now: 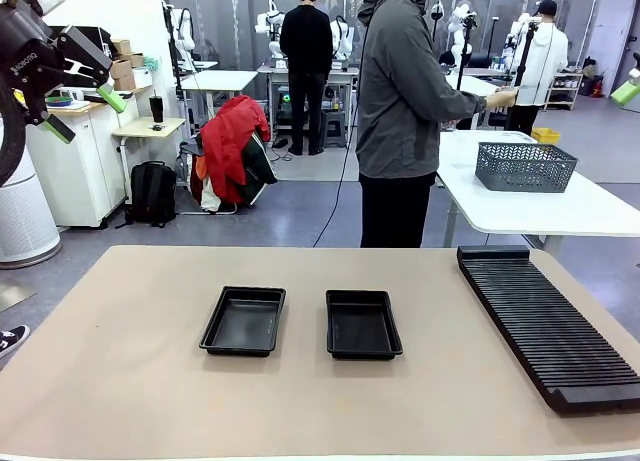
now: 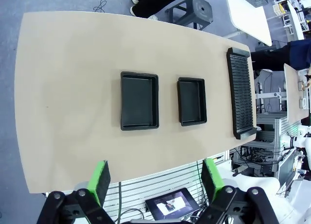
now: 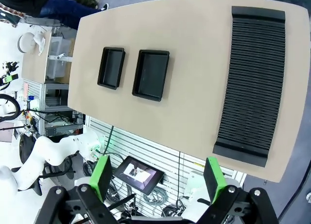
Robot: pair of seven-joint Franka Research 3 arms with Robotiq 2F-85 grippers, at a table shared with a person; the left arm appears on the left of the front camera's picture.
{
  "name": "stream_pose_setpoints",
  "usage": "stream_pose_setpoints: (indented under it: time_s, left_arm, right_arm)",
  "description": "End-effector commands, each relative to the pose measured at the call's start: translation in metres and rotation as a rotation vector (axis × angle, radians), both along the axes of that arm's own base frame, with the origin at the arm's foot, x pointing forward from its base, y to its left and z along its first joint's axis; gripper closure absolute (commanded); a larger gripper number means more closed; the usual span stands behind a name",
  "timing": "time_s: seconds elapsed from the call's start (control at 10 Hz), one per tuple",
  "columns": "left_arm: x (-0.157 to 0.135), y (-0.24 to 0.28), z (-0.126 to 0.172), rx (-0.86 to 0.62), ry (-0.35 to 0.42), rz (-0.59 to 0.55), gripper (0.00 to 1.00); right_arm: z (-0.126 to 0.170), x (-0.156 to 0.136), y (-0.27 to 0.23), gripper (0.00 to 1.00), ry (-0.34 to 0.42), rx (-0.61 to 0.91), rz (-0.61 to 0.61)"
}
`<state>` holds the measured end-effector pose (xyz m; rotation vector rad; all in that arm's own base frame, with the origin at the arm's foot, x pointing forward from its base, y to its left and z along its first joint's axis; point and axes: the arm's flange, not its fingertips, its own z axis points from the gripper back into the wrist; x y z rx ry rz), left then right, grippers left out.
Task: Inspect and transfer BCBs to ESD trays.
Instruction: Pick up the Blank PCB from the PCB Rack and place it in the left ESD tray.
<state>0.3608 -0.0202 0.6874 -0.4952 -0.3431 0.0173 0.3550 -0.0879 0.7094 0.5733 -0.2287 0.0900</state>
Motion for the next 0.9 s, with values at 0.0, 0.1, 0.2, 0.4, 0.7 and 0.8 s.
stream_pose_setpoints:
  time_s: [0.0,0.1,0.2,0.4,0.7,0.8]
  left_arm:
    - [0.0,0.0,0.0,-0.001,-0.003,0.001,0.0]
    - [0.0,0.0,0.0,-0.001,-0.003,0.001,0.0]
    - [0.0,0.0,0.0,-0.001,-0.003,0.001,0.0]
    - [0.0,0.0,0.0,-0.001,-0.003,0.001,0.0]
    - [0.0,0.0,0.0,-0.001,-0.003,0.001,0.0]
    - [0.0,0.0,0.0,-0.001,-0.003,0.001,0.0]
  right_arm:
    - [0.006,0.002,-0.005,0.0,-0.014,-0.009,0.017]
    - [0.008,0.002,-0.006,0.0,-0.007,-0.007,0.009]
    - [0.009,0.003,-0.01,0.0,0.002,0.009,-0.014]
    - [0.008,0.002,-0.018,0.0,0.004,0.04,-0.053]
    - [0.008,-0.001,-0.02,0.0,0.0,0.033,-0.066]
    - [0.008,-0.001,-0.021,0.0,0.001,0.033,-0.065]
